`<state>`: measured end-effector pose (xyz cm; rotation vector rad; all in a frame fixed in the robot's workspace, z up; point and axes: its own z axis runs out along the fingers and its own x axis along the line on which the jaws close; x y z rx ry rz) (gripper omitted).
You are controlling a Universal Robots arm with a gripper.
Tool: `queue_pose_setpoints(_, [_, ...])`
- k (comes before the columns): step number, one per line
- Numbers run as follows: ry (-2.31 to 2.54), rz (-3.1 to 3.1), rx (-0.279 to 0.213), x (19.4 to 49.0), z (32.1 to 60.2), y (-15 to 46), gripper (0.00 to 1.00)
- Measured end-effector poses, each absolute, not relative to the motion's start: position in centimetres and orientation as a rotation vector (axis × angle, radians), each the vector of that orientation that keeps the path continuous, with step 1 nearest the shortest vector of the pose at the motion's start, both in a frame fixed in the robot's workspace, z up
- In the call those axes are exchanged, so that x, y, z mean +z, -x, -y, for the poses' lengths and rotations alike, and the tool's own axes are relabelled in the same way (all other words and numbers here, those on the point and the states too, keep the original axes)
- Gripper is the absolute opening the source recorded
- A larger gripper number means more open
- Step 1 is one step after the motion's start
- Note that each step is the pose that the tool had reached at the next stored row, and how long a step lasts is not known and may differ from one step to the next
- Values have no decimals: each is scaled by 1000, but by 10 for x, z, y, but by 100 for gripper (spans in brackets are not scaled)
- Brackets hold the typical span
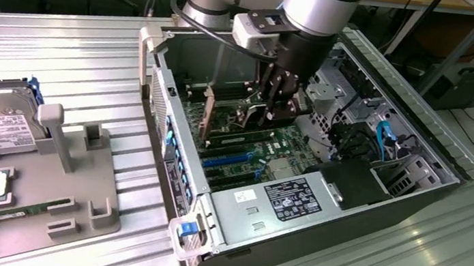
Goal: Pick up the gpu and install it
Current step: 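Insert the gpu into the slot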
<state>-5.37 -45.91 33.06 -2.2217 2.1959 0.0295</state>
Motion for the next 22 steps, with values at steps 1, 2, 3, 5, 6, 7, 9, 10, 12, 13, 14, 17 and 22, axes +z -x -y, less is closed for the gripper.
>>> queue_pose_setpoints(1, [2222,-2196,30,329,458,55,27])
queue_pose_setpoints(2, [2221,-2196,30,326,458,56,27])
queue_pose_setpoints(3, [2222,-2196,30,324,458,55,27])
queue_pose_setpoints(5, [2222,-2196,30,321,458,55,27])
queue_pose_setpoints(6, [2222,-2196,30,317,458,55,27])
queue_pose_setpoints(7, [2222,-2196,30,314,458,55,27])
queue_pose_setpoints(9, [2222,-2196,30,311,457,55,27])
queue_pose_setpoints(10, [2222,-2196,30,309,457,55,27])
queue_pose_setpoints(12, [2222,-2196,30,305,457,55,27])
queue_pose_setpoints(13, [2224,-2198,34,304,457,56,27])
queue_pose_setpoints(14, [2226,-2201,40,304,457,56,27])
queue_pose_setpoints(17, [2233,-2209,45,302,457,56,27])
queue_pose_setpoints(22, [2233,-2208,43,298,457,55,27])
